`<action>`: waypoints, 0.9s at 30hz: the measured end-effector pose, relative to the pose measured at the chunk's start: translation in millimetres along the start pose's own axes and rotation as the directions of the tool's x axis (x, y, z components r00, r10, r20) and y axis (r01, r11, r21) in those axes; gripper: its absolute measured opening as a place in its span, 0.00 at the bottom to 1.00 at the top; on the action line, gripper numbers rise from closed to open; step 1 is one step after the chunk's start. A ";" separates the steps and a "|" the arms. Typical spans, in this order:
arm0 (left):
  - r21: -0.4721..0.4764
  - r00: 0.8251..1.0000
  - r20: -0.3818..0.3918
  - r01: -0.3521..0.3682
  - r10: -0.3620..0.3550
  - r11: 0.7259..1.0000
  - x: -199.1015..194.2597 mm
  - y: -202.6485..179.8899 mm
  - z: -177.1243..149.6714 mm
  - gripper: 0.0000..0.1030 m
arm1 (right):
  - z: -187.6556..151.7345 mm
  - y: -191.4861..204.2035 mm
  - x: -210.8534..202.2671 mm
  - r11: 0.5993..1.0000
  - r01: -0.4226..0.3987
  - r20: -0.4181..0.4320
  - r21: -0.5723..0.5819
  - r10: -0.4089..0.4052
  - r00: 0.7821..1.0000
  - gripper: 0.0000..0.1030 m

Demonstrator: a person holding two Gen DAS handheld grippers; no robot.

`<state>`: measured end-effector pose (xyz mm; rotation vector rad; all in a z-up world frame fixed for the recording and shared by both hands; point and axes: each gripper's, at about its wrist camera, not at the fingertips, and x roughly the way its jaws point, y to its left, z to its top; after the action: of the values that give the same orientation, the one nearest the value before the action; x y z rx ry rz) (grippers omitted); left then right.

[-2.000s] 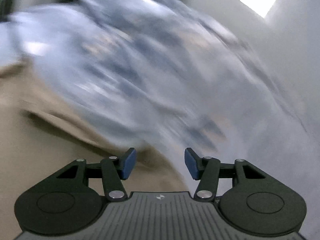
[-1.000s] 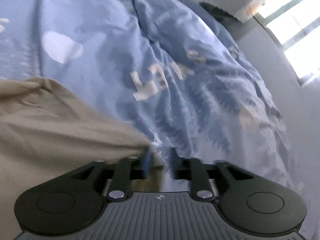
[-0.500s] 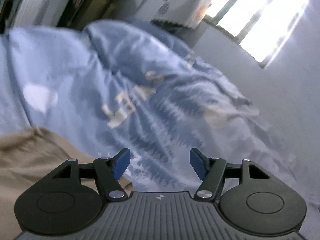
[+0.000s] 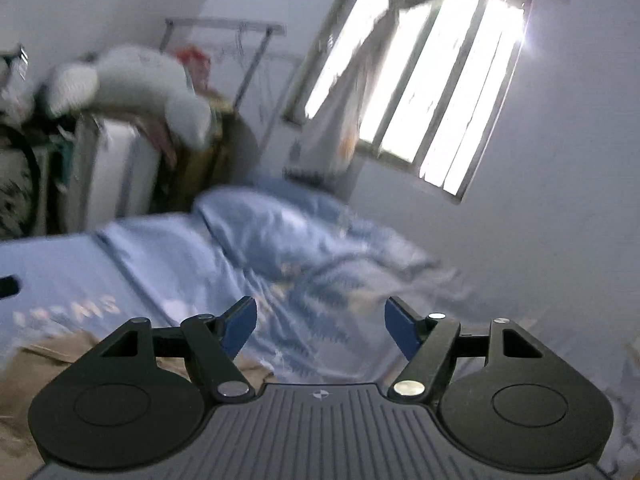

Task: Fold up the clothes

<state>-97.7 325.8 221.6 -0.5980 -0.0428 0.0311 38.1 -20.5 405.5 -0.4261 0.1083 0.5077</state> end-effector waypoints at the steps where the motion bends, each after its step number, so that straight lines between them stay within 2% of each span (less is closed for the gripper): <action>1: 0.013 1.000 0.006 0.001 -0.001 1.000 -15.3 -0.6 16.2 0.71 | 10.8 -4.5 -30.6 1.000 -0.002 0.022 0.011 0.002 1.000 0.77; 3: 0.060 1.000 0.025 0.002 -0.004 0.998 -47.7 -7.1 47.1 0.72 | 32.5 -13.6 -91.8 0.999 -0.008 0.066 0.032 0.006 0.998 0.82; 7: 0.151 0.998 0.057 0.013 -0.022 0.989 -110.1 -26.1 94.9 0.73 | 35.2 -11.1 -169.2 0.995 -0.028 0.132 0.100 0.014 0.991 0.83; 8: 0.172 0.998 0.056 0.018 -0.028 0.985 -123.7 -30.8 102.3 0.76 | 35.3 -10.2 -188.0 0.993 -0.034 0.149 0.117 0.016 0.989 0.83; 9: 0.186 0.998 0.050 0.015 -0.024 0.982 -135.1 -33.7 105.9 0.87 | 35.4 -9.3 -206.7 0.990 -0.040 0.165 0.134 0.017 0.986 0.83; 10: 0.201 0.999 0.042 0.004 -0.013 0.980 -143.4 -35.3 104.2 0.93 | 35.5 -8.4 -225.4 0.987 -0.046 0.181 0.151 0.018 0.983 0.84; 12: 0.233 1.000 0.007 -0.018 0.016 0.972 -155.6 -36.7 96.1 0.93 | 30.6 -4.1 -256.0 0.980 -0.064 0.205 0.189 0.024 0.978 0.85; 16: 0.292 0.986 -0.133 -0.058 0.101 0.955 -149.5 -30.5 41.7 0.93 | 1.9 11.0 -284.8 0.958 -0.110 0.208 0.266 0.054 0.977 0.85; 19: 0.415 0.957 -0.249 -0.033 0.149 0.909 -134.1 -35.4 -18.9 0.93 | -25.0 25.4 -298.0 0.937 -0.120 0.203 0.327 0.054 0.978 0.85; 22: 0.516 0.908 -0.372 0.029 0.193 0.856 -110.6 -41.9 -71.0 0.87 | -53.3 30.6 -298.4 0.904 -0.138 0.179 0.405 0.069 0.981 0.85; 24: 0.581 0.878 -0.410 0.040 0.249 0.813 -94.2 -40.9 -98.7 0.85 | -69.1 33.3 -296.2 0.886 -0.138 0.154 0.443 0.077 0.985 0.85; 27: 0.646 0.818 -0.475 0.074 0.324 0.760 -73.0 -28.8 -132.9 0.59 | -88.7 37.9 -291.8 0.873 -0.126 0.110 0.471 0.083 0.990 0.85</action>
<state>-163.6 224.2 125.9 0.1138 0.5830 0.0027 -234.2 -158.8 370.7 0.0887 0.1687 0.5849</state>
